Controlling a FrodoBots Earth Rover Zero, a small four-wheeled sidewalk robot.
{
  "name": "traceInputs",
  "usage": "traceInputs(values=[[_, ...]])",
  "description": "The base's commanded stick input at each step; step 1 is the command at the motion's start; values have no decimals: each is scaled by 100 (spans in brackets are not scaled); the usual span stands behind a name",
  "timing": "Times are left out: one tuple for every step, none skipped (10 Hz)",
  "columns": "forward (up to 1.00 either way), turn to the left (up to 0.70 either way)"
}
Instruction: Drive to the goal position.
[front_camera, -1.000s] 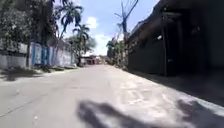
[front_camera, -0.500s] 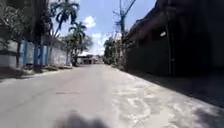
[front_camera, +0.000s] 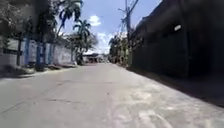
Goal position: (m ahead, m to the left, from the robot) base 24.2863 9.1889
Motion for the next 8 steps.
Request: traceInputs(values=[[100,11],[100,11],[100,-29],[100,-29],[100,-29],[100,-29],[100,-29],[100,-29]])
